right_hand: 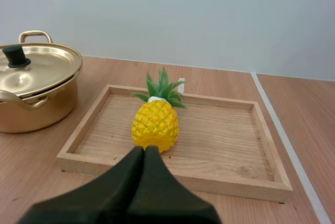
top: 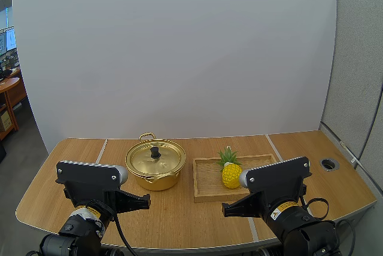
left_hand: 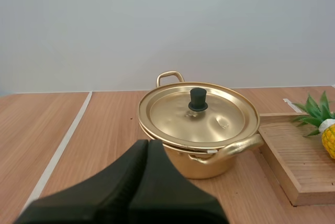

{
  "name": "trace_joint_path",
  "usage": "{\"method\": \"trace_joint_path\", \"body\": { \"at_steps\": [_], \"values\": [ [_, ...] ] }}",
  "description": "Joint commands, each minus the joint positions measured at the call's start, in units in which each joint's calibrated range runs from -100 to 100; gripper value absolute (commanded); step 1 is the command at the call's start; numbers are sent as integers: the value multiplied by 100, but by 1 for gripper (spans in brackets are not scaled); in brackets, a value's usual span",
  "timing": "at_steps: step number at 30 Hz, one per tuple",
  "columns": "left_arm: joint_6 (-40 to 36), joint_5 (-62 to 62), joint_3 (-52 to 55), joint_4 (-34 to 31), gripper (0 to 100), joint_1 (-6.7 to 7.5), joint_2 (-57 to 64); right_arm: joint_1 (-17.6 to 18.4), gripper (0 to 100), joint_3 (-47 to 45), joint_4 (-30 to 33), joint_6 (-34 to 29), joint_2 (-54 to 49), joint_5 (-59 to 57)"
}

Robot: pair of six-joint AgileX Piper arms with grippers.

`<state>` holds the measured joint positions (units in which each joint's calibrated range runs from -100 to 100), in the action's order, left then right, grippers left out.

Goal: Open the pot, put the pineapple inside, and close it

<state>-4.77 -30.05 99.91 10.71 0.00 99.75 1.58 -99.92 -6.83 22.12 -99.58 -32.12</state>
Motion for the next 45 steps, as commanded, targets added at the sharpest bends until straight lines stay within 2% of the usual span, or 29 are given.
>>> {"method": "trace_joint_path", "body": {
  "at_steps": [1,18,21,29,36,45],
  "values": [
    [-32,158,9,102,0,-3,25,-16,0,-8,-15,22,-42,56],
    [-32,136,9,102,0,-3,25,-16,0,-8,114,22,-42,74],
    [-32,83,-247,102,0,-3,25,-16,0,75,114,22,-42,-193],
    [-32,-1092,-1648,102,0,-3,25,-16,0,1454,-163,22,-42,-1064],
    [-32,-2132,-2874,78,0,-3,25,-16,0,2667,-99,22,-42,-2530],
    [8,-4921,-4026,56,0,-3,25,-16,0,3436,-99,22,-42,-4573]
  ]
}}
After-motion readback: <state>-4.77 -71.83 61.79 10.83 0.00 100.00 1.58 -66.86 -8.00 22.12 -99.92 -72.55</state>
